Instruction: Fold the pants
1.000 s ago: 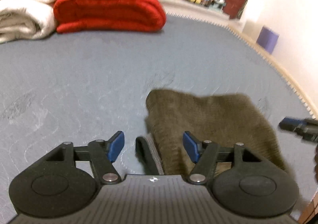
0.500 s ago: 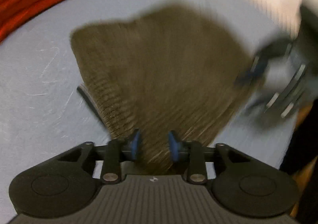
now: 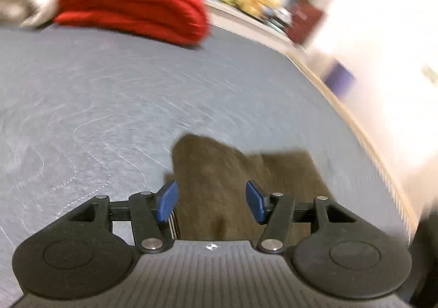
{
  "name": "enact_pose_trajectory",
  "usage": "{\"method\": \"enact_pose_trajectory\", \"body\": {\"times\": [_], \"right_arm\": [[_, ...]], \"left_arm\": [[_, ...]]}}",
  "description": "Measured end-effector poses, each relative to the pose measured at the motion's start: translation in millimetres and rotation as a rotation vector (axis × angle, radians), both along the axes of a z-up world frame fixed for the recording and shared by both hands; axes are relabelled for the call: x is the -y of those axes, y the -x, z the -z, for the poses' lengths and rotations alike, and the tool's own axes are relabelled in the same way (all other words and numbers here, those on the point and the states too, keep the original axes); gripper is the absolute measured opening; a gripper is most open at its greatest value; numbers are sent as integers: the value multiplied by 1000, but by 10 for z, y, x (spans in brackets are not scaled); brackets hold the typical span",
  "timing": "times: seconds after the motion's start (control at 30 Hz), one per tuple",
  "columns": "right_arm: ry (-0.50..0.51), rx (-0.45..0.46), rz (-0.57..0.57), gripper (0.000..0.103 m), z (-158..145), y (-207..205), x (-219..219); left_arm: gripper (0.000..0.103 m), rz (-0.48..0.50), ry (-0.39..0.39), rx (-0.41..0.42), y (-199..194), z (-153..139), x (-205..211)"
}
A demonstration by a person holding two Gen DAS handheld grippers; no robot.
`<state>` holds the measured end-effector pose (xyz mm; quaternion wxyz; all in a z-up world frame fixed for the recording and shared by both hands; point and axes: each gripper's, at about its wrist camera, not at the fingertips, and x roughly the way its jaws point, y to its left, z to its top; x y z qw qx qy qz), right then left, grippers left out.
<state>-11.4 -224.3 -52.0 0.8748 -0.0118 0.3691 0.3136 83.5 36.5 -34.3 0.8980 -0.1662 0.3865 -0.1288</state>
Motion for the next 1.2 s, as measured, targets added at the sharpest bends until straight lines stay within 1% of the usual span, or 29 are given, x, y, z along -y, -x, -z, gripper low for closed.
{"method": "enact_pose_trajectory", "body": {"times": [0.03,0.07,0.1,0.13,0.17,0.2,0.23,0.27,0.3,0.37,0.4,0.43,0.47,0.5,0.53,0.57,0.6,0.63,0.67,0.7,0.73,0.77,0.8,0.83,0.9,0.97,1.03,1.13,1.2], "right_arm": [[58,-48,-33,55,113,-31,-90],[128,-103,-96,62,252,-4,-192],[195,-106,-164,69,353,62,-281],[271,-21,-231,73,388,196,-380],[332,37,-280,75,403,303,-457],[346,47,-291,75,395,337,-483],[320,37,-279,75,353,334,-469],[283,23,-267,72,313,314,-432],[239,12,-254,70,261,288,-375],[176,23,-208,71,167,258,-294],[149,29,-177,71,125,224,-227],[107,27,-135,71,71,187,-144],[71,23,-96,71,37,150,-78],[38,22,-50,72,-5,100,11],[7,28,18,73,-37,52,111],[-11,34,78,76,-60,13,197],[-27,42,152,77,-77,-32,283],[-37,51,225,77,-85,-59,374],[-44,57,296,78,-94,-99,458],[-42,55,356,79,-87,-135,537],[-24,39,430,80,-42,-187,608],[7,13,484,81,-1,-246,658],[46,-24,527,81,58,-299,690],[81,-69,556,81,140,-354,700],[114,-124,570,81,269,-406,729],[121,-150,574,81,341,-412,766],[124,-148,572,81,358,-426,757],[134,-142,572,81,347,-415,692],[139,-145,573,81,308,-396,634]], "left_arm": [[63,-45,26,-8,-74,38,-37],[66,-96,50,-18,-140,90,-75],[71,-137,79,-33,-205,147,-108],[73,-159,114,-50,-269,176,-125],[78,-181,158,-73,-325,231,-151],[79,-196,189,-91,-390,282,-172],[79,-203,205,-105,-430,324,-170],[80,-203,203,-118,-484,377,-139],[80,-200,194,-127,-486,372,-135],[79,-178,165,-144,-543,466,-34],[66,-161,156,-152,-530,481,8],[44,-139,145,-148,-535,496,33],[29,-135,119,-135,-545,466,41],[22,-135,132,-107,-559,433,17],[22,-137,169,-70,-556,366,-28],[21,-142,181,-23,-526,271,-55],[22,-150,159,22,-486,194,-65],[22,-165,126,50,-454,162,-82],[23,-192,95,38,-451,198,-121],[32,-217,60,-10,-468,275,-151],[37,-238,5,-81,-499,363,-171],[41,-256,-68,-152,-521,431,-181],[47,-261,-113,-176,-514,437,-190],[50,-262,-124,-151,-456,355,-213],[51,-252,-150,-95,-352,150,-209],[52,-191,-192,-32,-203,-52,-143],[52,-101,-234,-4,-29,-175,-56],[51,53,-287,-3,186,-164,92],[52,192,-337,-23,398,-59,179]]}}
